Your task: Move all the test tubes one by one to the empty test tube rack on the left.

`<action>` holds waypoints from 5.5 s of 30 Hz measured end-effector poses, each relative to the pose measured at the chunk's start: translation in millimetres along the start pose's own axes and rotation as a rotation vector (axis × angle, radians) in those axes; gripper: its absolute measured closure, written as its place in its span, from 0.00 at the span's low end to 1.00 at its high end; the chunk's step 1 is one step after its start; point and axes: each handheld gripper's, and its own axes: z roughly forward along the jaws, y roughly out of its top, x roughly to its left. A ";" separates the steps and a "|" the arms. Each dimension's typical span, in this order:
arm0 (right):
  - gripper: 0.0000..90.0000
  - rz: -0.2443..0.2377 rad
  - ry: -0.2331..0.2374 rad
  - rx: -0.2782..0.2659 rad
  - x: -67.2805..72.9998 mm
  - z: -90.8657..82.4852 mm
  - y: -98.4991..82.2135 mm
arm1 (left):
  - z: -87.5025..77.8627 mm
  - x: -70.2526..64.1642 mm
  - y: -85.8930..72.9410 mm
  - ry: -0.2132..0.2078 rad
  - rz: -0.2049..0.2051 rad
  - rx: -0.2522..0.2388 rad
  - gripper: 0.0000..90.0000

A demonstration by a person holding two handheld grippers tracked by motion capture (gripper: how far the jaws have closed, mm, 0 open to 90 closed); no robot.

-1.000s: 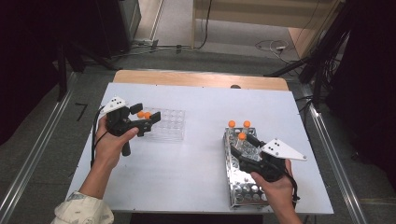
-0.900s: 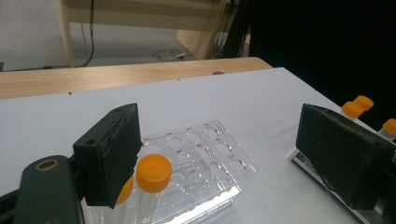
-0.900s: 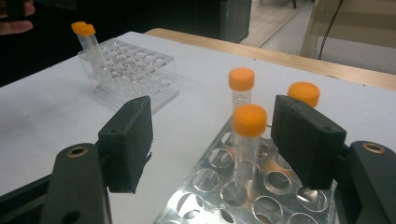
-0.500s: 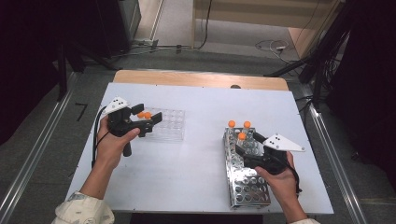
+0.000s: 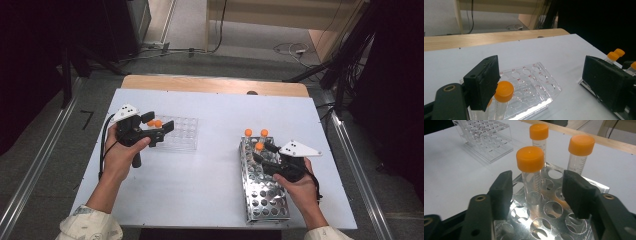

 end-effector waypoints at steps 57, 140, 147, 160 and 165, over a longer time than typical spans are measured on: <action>0.79 -0.058 0.009 -0.108 9.8 -28.5 37.4 | 0.3 -6.8 0.7 -0.010 0.018 0.003 0.16; 0.31 -0.131 0.236 0.017 112.0 48.4 65.3 | 15.9 -103.6 -19.7 -0.247 0.256 0.032 0.79; 0.23 -0.126 0.199 0.019 104.8 34.1 66.3 | 11.5 -92.9 -12.9 -0.218 0.234 0.027 0.79; 0.22 -0.095 0.164 0.018 88.4 10.2 55.5 | -0.2 -58.5 5.0 -0.129 0.176 -0.002 0.79; 0.22 -0.075 0.152 0.013 82.5 3.2 51.1 | -4.8 -38.1 10.7 -0.055 0.158 -0.025 0.79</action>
